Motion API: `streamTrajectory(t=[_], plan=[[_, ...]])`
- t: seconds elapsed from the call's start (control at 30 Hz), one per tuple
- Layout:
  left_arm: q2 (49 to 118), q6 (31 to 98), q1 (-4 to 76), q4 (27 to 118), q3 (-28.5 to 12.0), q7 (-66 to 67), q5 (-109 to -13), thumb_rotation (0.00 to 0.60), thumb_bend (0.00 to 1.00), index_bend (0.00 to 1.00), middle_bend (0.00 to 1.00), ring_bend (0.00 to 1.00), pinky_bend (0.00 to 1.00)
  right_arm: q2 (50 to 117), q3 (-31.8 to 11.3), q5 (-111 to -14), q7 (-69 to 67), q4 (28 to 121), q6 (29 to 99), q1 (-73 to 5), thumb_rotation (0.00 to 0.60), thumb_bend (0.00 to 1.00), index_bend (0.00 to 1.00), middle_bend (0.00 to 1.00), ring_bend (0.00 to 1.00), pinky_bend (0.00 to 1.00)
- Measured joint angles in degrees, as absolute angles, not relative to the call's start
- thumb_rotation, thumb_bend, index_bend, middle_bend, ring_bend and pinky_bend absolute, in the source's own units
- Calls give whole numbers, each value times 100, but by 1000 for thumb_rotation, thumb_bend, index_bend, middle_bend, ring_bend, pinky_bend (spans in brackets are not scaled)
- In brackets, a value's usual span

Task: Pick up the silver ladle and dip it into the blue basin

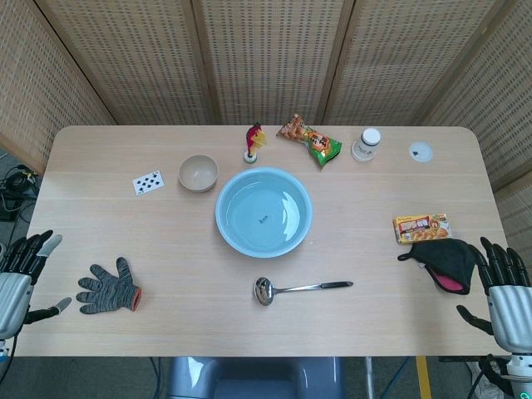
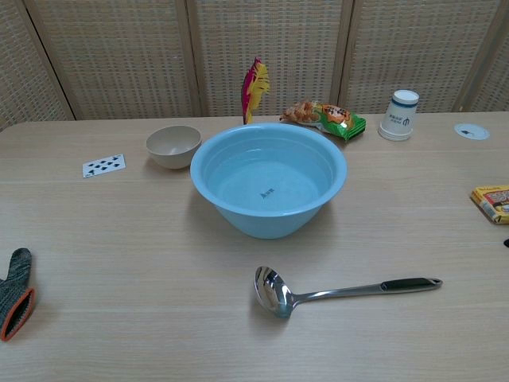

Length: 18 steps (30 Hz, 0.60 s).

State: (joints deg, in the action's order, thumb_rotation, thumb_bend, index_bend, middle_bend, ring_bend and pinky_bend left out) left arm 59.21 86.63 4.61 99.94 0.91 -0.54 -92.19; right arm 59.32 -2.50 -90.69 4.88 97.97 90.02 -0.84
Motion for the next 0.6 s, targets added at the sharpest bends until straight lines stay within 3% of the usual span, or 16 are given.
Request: streamTrajectory(t=[0.17, 0.2, 0.23, 0.3, 0.33, 0.37, 0.43, 0.47, 0.6], plan=[[5922, 8640, 469, 9993, 89, -51, -9208, 600, 0, 0, 0, 0, 0, 5936, -223, -9073, 490, 9791, 8908, -117, 600, 0, 0, 8, 2, 0], [5919, 8639, 470, 9996, 88, -54, -9209, 600, 0, 0, 0, 0, 0, 5942, -215, -9075, 496, 9787, 8875, -129, 600, 0, 1, 46, 36, 0], [5917, 8642, 470, 9998, 86, -56, -9211, 600, 0, 0, 0, 0, 0, 5946, -209, -9075, 501, 9785, 8842, -140, 600, 0, 2, 158, 160, 10], [5918, 8661, 466, 9996, 78, -51, -9212, 600, 0, 0, 0, 0, 0, 5960, -200, -9064, 507, 9785, 8729, -185, 600, 0, 12, 459, 489, 215], [5922, 8666, 465, 9994, 71, -43, -9208, 600, 0, 0, 0, 0, 0, 5969, -204, -9059, 515, 9781, 8661, -223, 600, 0, 21, 634, 677, 447], [5928, 8660, 468, 9992, 67, -37, -9199, 600, 0, 0, 0, 0, 0, 5978, -212, -9053, 533, 9772, 8580, -274, 600, 0, 30, 765, 803, 693], [5943, 8621, 485, 9984, 55, -23, -9169, 600, 0, 0, 0, 0, 0, 5997, -250, -9022, 619, 9748, 8332, -433, 600, 0, 46, 890, 924, 936], [5953, 8593, 499, 9978, 47, -22, -9153, 600, 0, 0, 0, 0, 0, 6007, -278, -8996, 679, 9740, 8151, -549, 600, 0, 57, 924, 955, 987], [6005, 8485, 559, 9935, -20, 6, -8997, 600, 0, 0, 0, 0, 0, 6030, -381, -8834, 811, 9765, 7371, -999, 600, 0, 116, 987, 999, 1000]])
